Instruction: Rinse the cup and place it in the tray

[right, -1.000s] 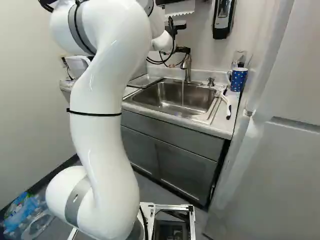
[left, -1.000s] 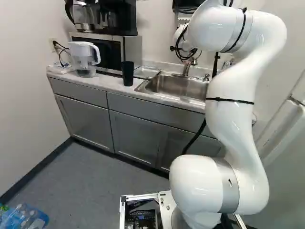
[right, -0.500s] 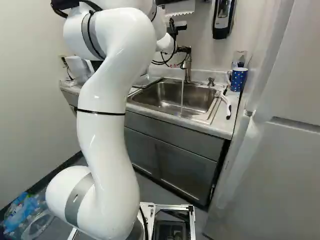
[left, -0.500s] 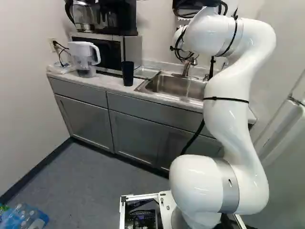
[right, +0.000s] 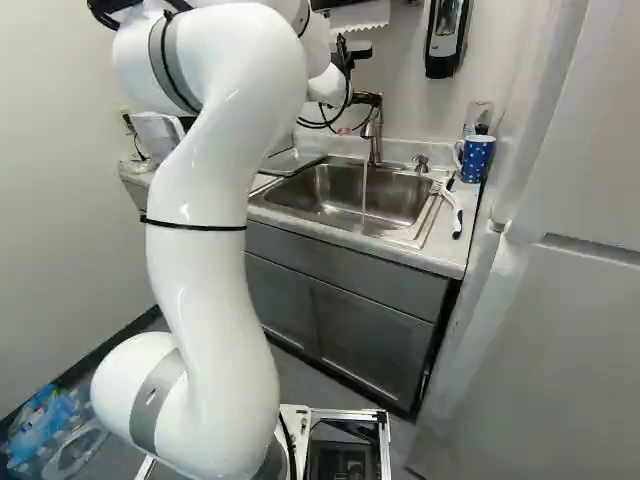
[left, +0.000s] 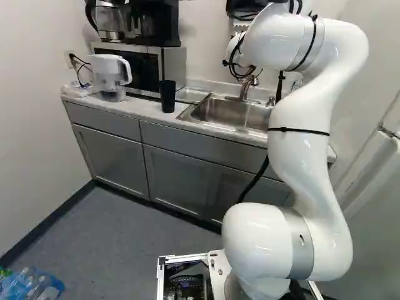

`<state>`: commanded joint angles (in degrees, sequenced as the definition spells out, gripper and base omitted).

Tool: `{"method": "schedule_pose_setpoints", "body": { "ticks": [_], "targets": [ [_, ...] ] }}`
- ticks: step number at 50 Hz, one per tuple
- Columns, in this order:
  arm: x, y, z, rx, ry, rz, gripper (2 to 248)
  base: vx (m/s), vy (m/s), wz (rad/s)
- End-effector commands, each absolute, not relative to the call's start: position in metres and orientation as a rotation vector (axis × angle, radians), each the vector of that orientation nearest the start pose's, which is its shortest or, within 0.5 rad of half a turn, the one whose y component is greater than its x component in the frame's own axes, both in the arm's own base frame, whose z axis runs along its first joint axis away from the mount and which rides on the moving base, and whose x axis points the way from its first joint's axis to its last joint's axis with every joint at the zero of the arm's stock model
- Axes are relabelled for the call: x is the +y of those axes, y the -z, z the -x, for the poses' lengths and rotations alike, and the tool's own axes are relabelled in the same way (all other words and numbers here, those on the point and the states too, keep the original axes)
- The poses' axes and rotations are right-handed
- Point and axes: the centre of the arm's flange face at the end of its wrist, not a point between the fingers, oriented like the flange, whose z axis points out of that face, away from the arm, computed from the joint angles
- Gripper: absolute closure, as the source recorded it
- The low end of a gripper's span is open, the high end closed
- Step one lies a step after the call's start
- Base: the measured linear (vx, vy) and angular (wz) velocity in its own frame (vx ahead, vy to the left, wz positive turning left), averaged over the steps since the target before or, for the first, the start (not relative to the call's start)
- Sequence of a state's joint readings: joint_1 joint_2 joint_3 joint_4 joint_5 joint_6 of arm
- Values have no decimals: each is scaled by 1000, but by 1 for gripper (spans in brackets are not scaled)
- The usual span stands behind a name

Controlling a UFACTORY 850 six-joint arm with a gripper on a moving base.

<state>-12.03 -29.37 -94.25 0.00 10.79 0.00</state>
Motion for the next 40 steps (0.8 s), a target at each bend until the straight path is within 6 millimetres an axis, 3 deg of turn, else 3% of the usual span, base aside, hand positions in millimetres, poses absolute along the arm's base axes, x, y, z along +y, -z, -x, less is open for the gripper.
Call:
{"method": "schedule_pose_setpoints", "body": {
  "ticks": [40],
  "targets": [
    [-100, -646, -649, 199, 1929, 2587, 3, 0, 0, 0]
  ]
}}
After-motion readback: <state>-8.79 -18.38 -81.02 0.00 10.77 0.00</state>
